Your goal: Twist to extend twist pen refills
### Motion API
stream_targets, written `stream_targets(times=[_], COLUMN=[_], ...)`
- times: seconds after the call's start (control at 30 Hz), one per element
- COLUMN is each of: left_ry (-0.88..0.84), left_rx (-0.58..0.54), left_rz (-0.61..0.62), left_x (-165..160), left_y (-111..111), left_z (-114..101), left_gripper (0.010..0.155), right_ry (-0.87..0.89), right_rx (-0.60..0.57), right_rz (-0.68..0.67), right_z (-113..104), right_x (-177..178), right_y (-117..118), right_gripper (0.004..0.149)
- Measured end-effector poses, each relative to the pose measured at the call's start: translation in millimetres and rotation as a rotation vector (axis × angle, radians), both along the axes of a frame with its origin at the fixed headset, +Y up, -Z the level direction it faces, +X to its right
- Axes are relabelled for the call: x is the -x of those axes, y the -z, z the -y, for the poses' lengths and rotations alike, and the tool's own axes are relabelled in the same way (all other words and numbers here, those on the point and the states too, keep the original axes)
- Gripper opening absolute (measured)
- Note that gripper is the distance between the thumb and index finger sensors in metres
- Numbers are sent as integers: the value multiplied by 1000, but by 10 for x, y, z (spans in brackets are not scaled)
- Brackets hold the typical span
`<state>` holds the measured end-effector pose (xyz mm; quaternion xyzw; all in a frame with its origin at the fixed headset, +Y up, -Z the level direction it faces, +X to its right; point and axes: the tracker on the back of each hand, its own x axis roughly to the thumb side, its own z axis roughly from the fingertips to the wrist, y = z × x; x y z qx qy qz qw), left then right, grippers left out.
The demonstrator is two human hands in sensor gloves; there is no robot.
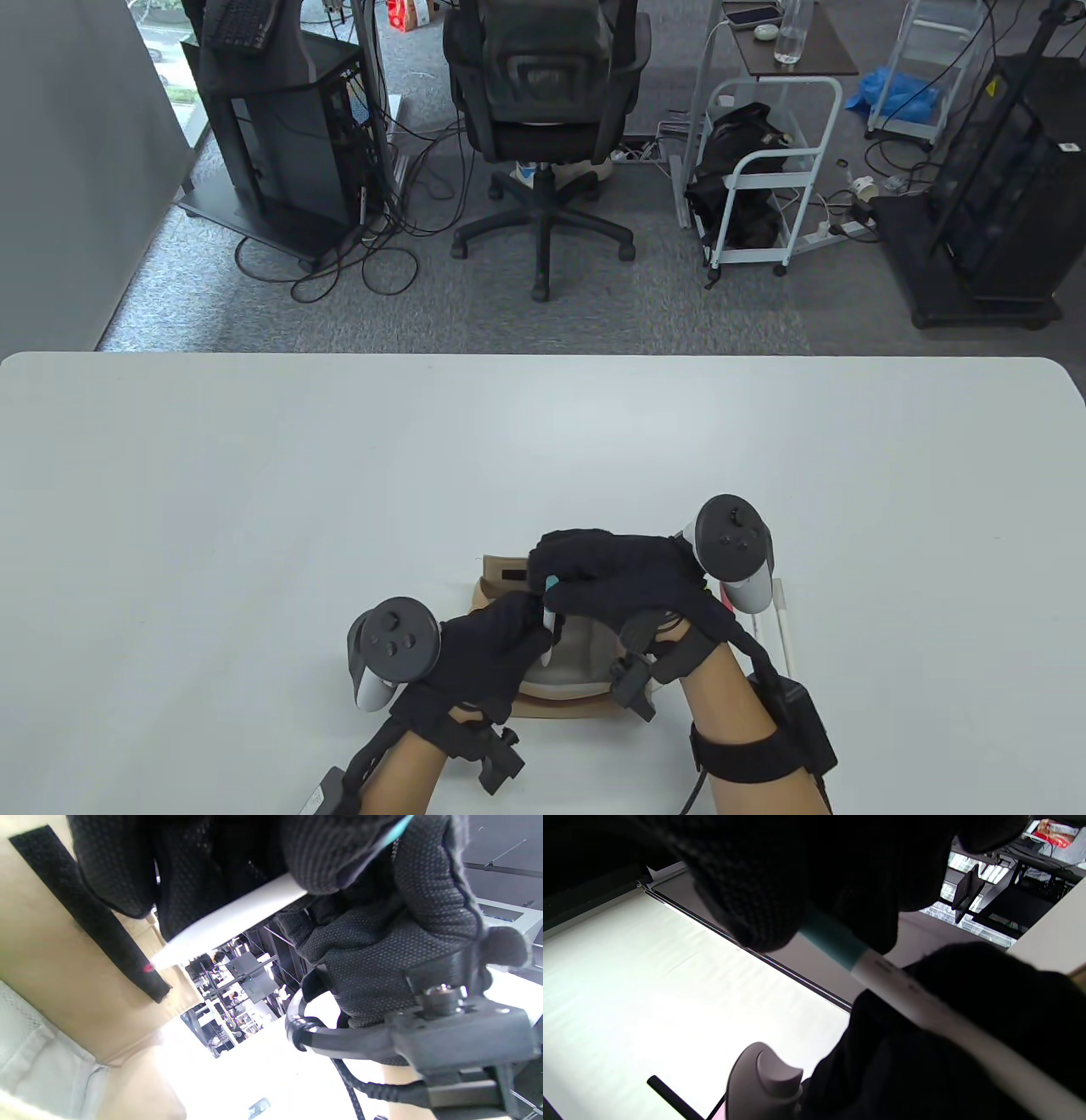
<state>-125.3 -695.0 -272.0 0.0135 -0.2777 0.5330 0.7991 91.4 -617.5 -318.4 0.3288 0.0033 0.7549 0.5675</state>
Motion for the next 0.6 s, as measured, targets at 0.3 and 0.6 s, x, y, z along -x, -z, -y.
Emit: stream_targets(times=[0.3, 0.6], left_ry=[-1, -9], left_rx=[1, -30], left_rz=[-38, -129], left_x=[25, 227], left_y=[0, 6], left_z=[3, -72], left_gripper=[50, 56], right_ry=[-46, -104], right_rx=[-87, -88], right_rz=[165, 312], right_z=[-43, -292], right_x=[44, -286], right_y=[-101, -137], right_gripper=[48, 49])
